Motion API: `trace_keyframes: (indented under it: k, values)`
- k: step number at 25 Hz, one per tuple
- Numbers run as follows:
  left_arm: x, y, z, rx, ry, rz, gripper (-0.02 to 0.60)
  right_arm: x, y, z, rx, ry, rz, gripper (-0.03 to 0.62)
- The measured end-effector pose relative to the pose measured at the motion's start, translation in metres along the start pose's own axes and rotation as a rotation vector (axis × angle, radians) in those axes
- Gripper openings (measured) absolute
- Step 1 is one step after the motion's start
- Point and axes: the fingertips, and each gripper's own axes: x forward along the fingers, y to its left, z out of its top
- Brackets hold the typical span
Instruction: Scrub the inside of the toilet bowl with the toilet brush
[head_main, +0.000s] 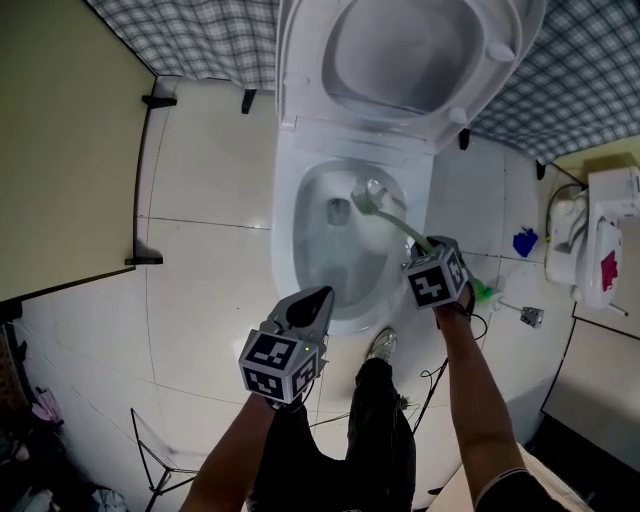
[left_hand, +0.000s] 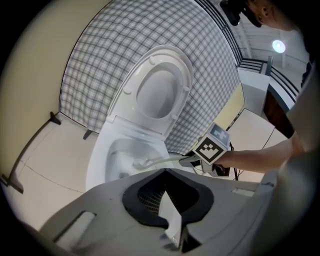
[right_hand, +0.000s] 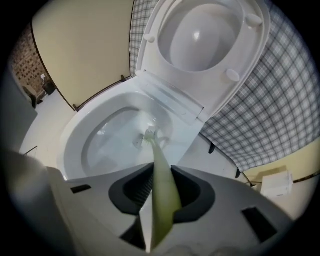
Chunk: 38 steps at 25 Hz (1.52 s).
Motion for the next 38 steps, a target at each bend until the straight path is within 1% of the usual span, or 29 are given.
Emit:
trace_keyframes:
  k: [5, 7, 9, 11, 14, 17, 20, 23, 25, 28, 31, 38]
  values:
    - [-0.004, 0.018, -0.002, -0.012, -0.004, 0.045, 0.009, 0.031, 0.025, 0.009, -0.04, 0.017, 0.057, 0.103]
    - [-0.007, 0.022, 0.002, -0.014, -0.009, 0.057, 0.009, 0.034, 0.03, 0.012, -0.046, 0.019, 0.07, 0.102]
    - [-0.008, 0.024, 0.007, -0.015, -0.014, 0.063, 0.009, 0.027, 0.027, 0.017, -0.039, 0.003, 0.072, 0.101]
    - [-0.007, 0.022, 0.01, -0.016, -0.018, 0.061, 0.009, 0.015, 0.017, 0.021, -0.011, -0.018, 0.071, 0.103]
    - [-0.002, 0.012, 0.014, -0.011, -0.016, 0.043, 0.009, 0.001, -0.003, 0.027, 0.086, -0.044, 0.079, 0.101]
    - [0.001, 0.001, 0.017, -0.004, -0.006, 0.025, 0.009, -0.001, -0.016, 0.014, 0.177, -0.003, 0.098, 0.101]
    - [0.001, -0.002, 0.018, -0.003, -0.005, 0.015, 0.009, -0.004, -0.015, 0.01, 0.215, 0.01, 0.103, 0.101]
    - [0.001, 0.003, 0.02, -0.007, -0.01, 0.022, 0.009, -0.005, -0.009, 0.016, 0.214, 0.005, 0.097, 0.101]
    - [-0.001, 0.007, 0.02, -0.012, -0.01, 0.032, 0.009, -0.005, -0.002, 0.029, 0.199, -0.011, 0.095, 0.103]
    - [-0.007, 0.012, 0.021, -0.008, -0.014, 0.044, 0.009, -0.011, 0.016, 0.066, 0.146, -0.082, 0.123, 0.103]
    - [-0.014, 0.017, 0.02, -0.023, -0.022, 0.055, 0.009, -0.014, 0.035, 0.082, 0.071, -0.094, 0.132, 0.103]
    - [-0.027, 0.029, 0.019, -0.037, -0.038, 0.075, 0.009, -0.026, 0.083, 0.097, -0.217, -0.127, 0.102, 0.103]
